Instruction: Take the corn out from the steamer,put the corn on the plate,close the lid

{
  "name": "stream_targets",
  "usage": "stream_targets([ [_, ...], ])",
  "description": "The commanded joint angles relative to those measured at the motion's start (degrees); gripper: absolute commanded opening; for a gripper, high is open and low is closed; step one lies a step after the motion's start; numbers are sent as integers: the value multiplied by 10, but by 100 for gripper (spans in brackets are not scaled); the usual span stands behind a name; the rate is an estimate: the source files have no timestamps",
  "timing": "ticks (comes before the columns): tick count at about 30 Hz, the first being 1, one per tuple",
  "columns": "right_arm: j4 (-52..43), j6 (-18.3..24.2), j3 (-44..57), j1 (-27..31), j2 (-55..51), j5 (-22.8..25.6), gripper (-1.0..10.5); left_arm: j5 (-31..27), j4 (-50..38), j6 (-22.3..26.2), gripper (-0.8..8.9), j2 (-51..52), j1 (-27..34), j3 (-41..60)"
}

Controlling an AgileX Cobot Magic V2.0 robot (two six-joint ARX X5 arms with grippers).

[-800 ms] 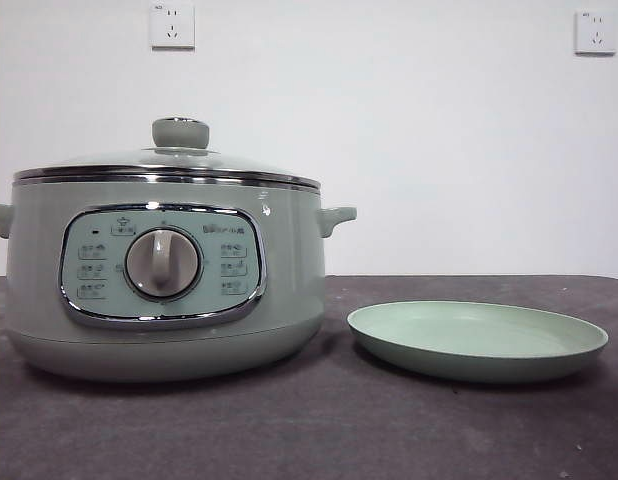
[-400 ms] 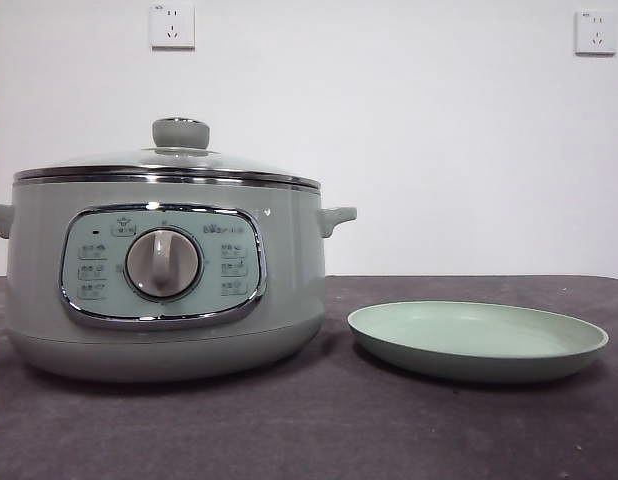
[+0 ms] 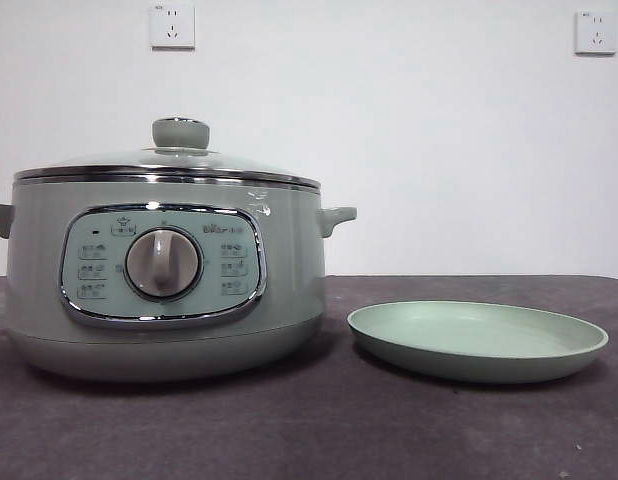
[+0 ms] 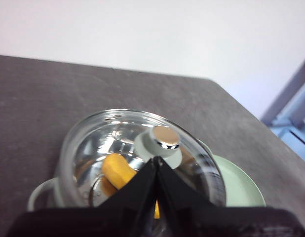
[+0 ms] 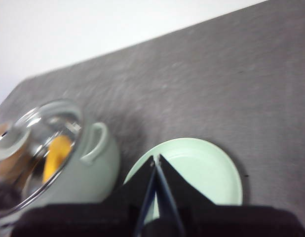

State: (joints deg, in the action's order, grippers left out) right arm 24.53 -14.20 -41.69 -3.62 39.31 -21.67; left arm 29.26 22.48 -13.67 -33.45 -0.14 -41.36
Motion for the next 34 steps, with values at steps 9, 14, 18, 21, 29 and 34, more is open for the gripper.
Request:
stream_targets([
  [9,158,145,-143,1,146,-159,44,56,100,80,212,-174,-2,-132],
  [14,161,136,-143,1,165,-153,506,52,87,79,471,-222,-26,-158],
  [18,163,133,-143,1,169,-153,503,8,81,82,471,-261,-66,-184],
  [21,163,125,-143,1,169,-153,503,-40,81,102,467,-296,-108,-210],
  [29,174,126,-143,1,169,-152,503,-158,80,139,467,-388,-202,-259],
  [34,180,126,-143,1,169,-133,503,-199,79,153,467,-434,-232,-263],
])
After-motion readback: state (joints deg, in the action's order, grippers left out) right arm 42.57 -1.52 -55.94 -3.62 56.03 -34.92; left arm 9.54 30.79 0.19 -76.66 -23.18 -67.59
